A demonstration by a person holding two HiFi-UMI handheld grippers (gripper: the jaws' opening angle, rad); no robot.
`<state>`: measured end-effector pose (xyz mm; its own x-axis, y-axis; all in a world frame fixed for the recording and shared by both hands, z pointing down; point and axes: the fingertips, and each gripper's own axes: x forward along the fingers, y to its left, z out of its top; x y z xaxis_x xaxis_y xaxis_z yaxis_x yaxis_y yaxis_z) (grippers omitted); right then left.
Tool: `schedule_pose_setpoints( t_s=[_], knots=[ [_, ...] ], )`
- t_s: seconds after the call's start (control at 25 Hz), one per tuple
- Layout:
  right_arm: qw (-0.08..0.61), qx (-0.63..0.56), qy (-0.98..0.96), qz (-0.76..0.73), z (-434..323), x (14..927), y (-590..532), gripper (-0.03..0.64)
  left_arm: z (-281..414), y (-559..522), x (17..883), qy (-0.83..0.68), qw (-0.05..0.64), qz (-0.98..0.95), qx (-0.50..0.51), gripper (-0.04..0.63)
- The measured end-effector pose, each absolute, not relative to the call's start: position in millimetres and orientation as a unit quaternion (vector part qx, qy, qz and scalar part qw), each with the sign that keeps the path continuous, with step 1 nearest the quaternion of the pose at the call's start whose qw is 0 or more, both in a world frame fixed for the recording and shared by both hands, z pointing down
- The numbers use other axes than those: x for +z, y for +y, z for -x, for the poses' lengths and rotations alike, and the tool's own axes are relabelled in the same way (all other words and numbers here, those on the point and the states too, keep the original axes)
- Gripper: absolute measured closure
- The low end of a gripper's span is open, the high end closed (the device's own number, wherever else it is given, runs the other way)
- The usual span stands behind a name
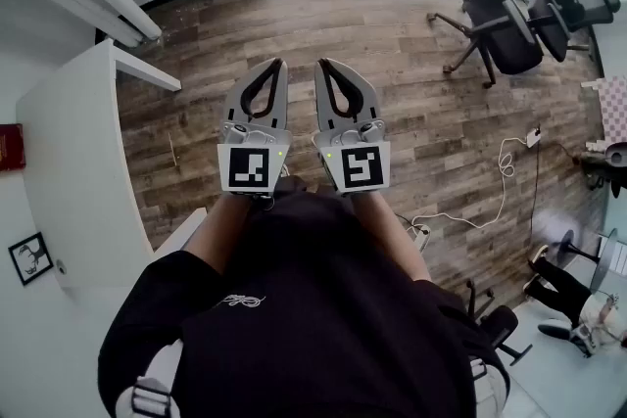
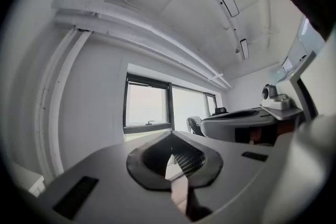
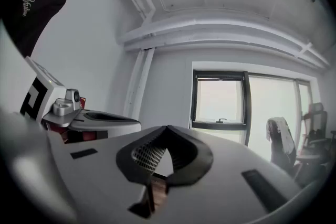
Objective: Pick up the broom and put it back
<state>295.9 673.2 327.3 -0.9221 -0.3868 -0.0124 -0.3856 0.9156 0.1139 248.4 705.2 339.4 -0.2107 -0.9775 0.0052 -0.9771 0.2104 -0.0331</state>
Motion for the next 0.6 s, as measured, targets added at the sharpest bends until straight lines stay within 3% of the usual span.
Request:
schedule_pose_setpoints(
  t_s=[0.6],
  knots=[
    [0.018, -0.022, -0.987, -0.159, -294, 362, 597, 0.594, -236, 651, 368, 0.805, -0.019, 0.589, -0.067, 0.594]
  ],
)
